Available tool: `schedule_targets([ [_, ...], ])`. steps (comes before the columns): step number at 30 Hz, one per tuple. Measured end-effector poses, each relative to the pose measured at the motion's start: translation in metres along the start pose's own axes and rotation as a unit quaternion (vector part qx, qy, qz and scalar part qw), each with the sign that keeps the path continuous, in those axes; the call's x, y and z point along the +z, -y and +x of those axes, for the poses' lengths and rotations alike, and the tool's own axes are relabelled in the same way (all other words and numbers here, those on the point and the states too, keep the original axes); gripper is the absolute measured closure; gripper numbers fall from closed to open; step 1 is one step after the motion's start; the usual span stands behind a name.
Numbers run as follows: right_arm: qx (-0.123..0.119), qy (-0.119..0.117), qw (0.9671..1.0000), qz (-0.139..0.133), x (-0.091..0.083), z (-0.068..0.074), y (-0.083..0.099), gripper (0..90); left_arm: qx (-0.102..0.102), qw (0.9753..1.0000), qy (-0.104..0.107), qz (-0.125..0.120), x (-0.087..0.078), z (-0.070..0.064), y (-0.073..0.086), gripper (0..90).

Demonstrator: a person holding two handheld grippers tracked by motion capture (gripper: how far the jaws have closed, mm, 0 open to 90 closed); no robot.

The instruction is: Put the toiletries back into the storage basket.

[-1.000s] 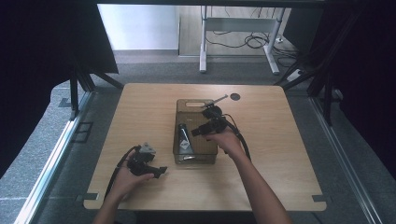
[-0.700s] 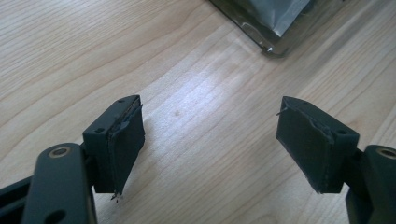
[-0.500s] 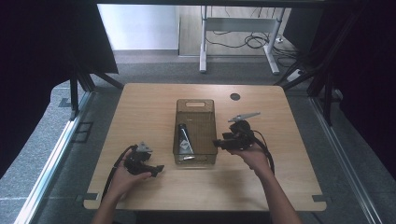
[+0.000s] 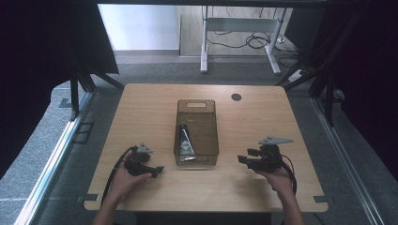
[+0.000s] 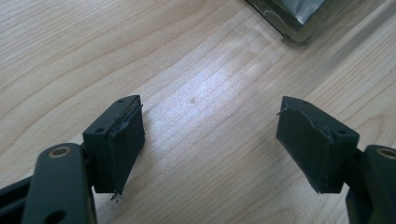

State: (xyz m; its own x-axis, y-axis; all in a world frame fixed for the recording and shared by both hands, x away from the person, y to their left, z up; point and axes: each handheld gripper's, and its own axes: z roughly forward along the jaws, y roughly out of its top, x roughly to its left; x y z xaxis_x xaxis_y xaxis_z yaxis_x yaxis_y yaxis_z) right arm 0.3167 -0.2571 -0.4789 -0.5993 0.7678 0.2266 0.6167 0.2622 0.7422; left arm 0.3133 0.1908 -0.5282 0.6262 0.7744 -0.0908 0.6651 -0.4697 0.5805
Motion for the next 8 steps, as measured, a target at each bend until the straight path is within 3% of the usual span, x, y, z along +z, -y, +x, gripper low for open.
schedule_targets([
  [4,0.010,0.002,0.9996,-0.027,-0.0046,-0.0029,0.0075,41.6,0.001,1.0000,-0.001,0.000,0.0000,-0.0016,-0.0008,23.8],
  [8,0.001,0.017,0.9994,-0.031,-0.0089,-0.0027,0.0091,39.0,0.006,1.0000,0.000,0.000,-0.0001,-0.0026,-0.0013,23.7],
])
